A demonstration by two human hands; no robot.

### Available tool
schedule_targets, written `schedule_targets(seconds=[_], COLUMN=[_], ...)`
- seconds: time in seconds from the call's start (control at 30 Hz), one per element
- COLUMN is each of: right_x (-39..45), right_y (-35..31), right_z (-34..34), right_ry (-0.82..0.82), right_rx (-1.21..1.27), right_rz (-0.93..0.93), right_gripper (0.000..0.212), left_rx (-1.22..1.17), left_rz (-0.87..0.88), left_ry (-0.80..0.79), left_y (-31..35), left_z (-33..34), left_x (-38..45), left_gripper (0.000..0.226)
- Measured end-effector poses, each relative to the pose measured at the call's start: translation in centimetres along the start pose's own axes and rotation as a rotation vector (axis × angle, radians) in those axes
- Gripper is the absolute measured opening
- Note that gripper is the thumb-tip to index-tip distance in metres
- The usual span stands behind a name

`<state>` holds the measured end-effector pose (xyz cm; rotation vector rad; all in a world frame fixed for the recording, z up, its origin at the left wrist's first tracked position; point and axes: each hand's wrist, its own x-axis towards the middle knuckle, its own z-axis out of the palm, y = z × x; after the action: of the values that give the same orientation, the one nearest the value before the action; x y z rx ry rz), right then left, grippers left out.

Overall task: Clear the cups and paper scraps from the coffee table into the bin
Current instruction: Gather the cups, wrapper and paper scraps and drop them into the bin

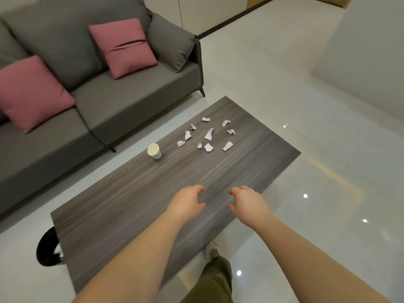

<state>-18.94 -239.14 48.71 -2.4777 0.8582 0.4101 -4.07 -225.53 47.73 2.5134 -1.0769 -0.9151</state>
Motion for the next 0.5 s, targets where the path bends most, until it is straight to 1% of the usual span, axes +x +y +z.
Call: schedule_targets(seconds=[0.2,0.3,0.5], right_x=[6.8,9.6,16.1], right_y=[1.1,1.5,1.7], right_z=[-2.3,-2.9,-3.0], right_ry=[-0.028,-0.069,-0.142], right_rx=[-0.040,-0.061,-0.097], right_rz=[-0.008,-0.010,-0.091], right_gripper=[0.039,0.041,0.043], left_rx=[-0.027,-0.042,-0.068], left_rz=[-0.034,-0.066,-0.176], left_ry=[0.009,0.014,0.036], left_y=[-0.8,-1.4,-3.4], left_z=[-1.4,-2.1,-2.9], left_x=[6.6,9.0,12.8], left_gripper=[0.047,0.048,0.050])
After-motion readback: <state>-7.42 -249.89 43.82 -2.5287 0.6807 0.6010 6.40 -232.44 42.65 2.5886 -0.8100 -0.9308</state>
